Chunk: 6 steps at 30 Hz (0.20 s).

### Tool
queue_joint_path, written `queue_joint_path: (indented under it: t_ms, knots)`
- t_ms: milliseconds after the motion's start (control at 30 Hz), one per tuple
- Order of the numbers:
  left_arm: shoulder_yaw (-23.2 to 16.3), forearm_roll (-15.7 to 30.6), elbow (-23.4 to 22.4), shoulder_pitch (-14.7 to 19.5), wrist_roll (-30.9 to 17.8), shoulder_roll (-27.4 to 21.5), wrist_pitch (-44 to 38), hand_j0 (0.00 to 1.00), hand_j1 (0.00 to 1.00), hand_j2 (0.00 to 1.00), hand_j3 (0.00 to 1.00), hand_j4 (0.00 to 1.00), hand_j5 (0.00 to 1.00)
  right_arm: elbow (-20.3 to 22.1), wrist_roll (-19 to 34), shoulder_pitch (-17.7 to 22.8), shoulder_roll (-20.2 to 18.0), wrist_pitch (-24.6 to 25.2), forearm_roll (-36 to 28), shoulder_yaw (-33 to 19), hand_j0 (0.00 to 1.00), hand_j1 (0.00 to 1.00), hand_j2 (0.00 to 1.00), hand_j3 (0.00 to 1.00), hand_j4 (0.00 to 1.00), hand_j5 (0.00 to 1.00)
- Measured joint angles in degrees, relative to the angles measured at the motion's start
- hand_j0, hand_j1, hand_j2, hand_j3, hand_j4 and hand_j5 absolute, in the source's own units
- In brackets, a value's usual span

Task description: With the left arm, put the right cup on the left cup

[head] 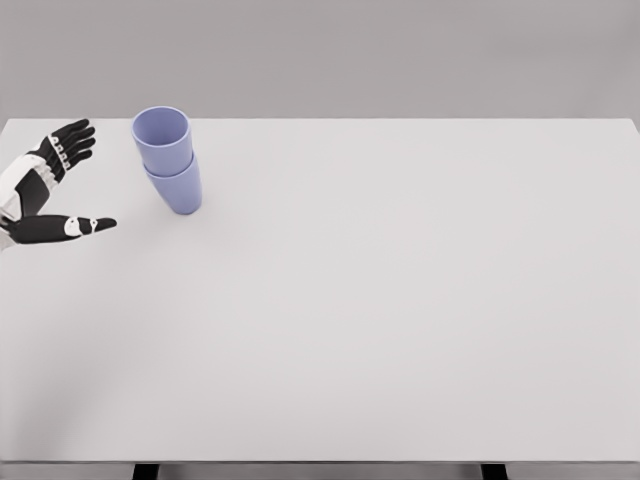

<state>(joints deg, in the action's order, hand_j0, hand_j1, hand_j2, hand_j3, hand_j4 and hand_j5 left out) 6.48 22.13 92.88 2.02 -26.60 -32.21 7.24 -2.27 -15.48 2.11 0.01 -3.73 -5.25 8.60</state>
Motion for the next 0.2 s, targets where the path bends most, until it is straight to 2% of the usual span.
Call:
queue_joint_path:
  t_ms: [200]
  knots:
    - [0.2, 0.0, 2.0, -1.8, 0.0, 0.0, -0.1, 1.00, 1.00, 1.00, 1.00, 1.00, 1.00, 0.0, 0.0, 0.0, 0.0, 0.0, 0.0, 0.0, 1.00, 1.00, 1.00, 1.00, 1.00, 1.00]
